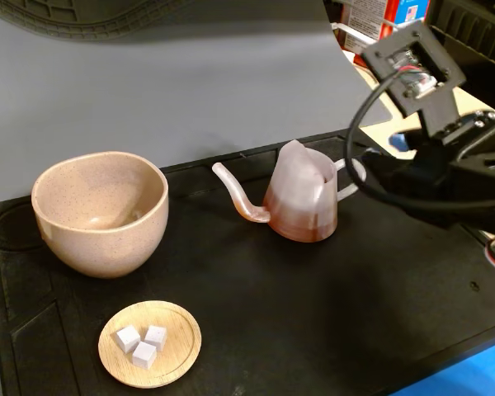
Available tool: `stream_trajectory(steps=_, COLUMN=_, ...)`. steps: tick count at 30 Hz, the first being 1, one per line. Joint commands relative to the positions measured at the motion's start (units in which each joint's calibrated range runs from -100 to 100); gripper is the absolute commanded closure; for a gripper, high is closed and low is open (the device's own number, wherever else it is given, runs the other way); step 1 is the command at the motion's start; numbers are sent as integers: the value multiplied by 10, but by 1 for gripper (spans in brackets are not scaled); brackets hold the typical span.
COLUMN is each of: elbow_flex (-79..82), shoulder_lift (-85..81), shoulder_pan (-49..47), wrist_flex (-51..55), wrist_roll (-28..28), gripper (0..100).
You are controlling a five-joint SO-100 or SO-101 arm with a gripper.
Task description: Pick up a kettle and pour liquid into a cup.
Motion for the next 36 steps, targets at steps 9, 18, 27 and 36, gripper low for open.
stream_trajectory(steps=9, elbow_flex=-86, shoulder_lift=61, shoulder_pan=12, wrist_flex=-10, wrist_roll=67, gripper=88)
stream_trajectory(steps=18, elbow_flex=-91, shoulder_lift=92, shoulder_pan=3, wrist_flex=-10, wrist_roll=68, gripper=83)
stream_trajectory(steps=27, elbow_flex=-102, shoulder_lift=126, shoulder_pan=-8, wrist_flex=-16, wrist_roll=68, gripper=80)
stream_trajectory(steps=36, elbow_flex=-129, shoulder_lift=224, shoulder_pan=11, wrist_flex=-145, wrist_roll=68, gripper=80)
